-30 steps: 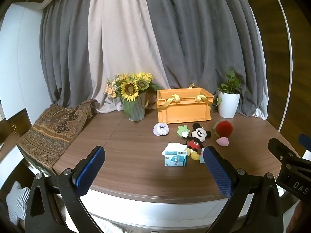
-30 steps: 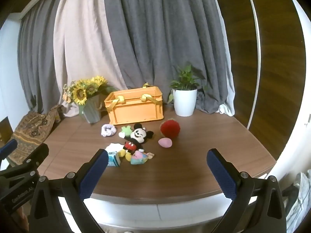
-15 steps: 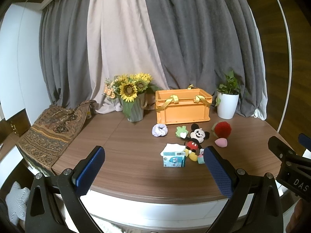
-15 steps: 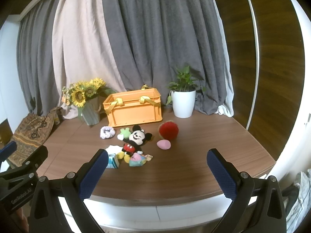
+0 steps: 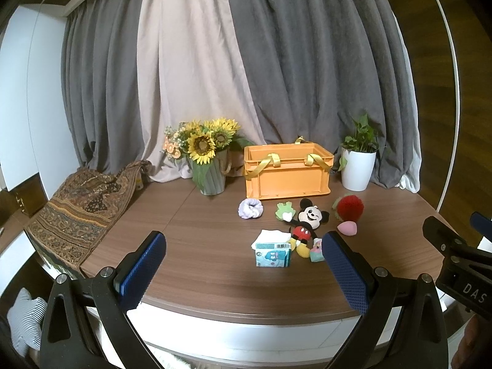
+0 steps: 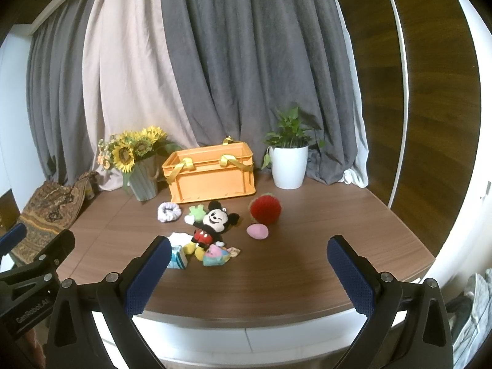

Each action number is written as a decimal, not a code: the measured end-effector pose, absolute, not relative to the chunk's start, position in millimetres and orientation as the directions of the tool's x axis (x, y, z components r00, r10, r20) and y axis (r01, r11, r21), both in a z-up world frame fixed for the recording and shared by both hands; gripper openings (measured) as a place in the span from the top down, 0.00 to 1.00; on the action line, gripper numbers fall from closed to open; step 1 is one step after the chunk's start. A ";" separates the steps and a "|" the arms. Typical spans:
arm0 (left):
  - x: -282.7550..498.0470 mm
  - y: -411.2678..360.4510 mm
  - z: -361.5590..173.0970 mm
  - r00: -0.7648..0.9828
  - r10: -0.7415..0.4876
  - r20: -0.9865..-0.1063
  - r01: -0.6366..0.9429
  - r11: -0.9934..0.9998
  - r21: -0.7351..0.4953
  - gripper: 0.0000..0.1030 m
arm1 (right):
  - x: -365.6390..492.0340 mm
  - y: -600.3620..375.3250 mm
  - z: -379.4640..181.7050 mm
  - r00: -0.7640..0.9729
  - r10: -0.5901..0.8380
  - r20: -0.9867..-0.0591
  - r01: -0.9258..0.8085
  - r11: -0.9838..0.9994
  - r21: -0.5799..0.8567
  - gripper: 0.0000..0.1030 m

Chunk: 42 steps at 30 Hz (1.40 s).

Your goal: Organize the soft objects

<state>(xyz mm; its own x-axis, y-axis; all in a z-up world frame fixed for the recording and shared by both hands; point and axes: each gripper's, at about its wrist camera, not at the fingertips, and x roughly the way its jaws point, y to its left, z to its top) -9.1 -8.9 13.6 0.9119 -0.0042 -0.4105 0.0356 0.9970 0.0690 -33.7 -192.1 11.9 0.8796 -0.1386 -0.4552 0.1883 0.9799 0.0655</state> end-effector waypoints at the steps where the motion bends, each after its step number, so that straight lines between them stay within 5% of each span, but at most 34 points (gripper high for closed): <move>1: -9.6 -8.8 13.0 0.912 -0.004 -0.410 0.036 0.997 0.070 0.00 | -34.1 -192.4 12.1 0.880 -0.138 -0.455 0.187 0.980 0.065 0.00; 42: 5.5 -13.2 5.7 0.906 -0.004 -0.423 0.036 0.997 0.069 0.00 | -22.1 -189.2 2.6 0.879 -0.117 -0.463 0.168 0.983 0.069 0.00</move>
<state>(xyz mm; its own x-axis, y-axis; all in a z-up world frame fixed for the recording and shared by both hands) 5.5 -13.2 5.7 0.9060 -0.0040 -0.4232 0.0364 0.9970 0.0685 -22.1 -189.2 2.6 0.8786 -0.1173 -0.4630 0.1676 0.9834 0.0688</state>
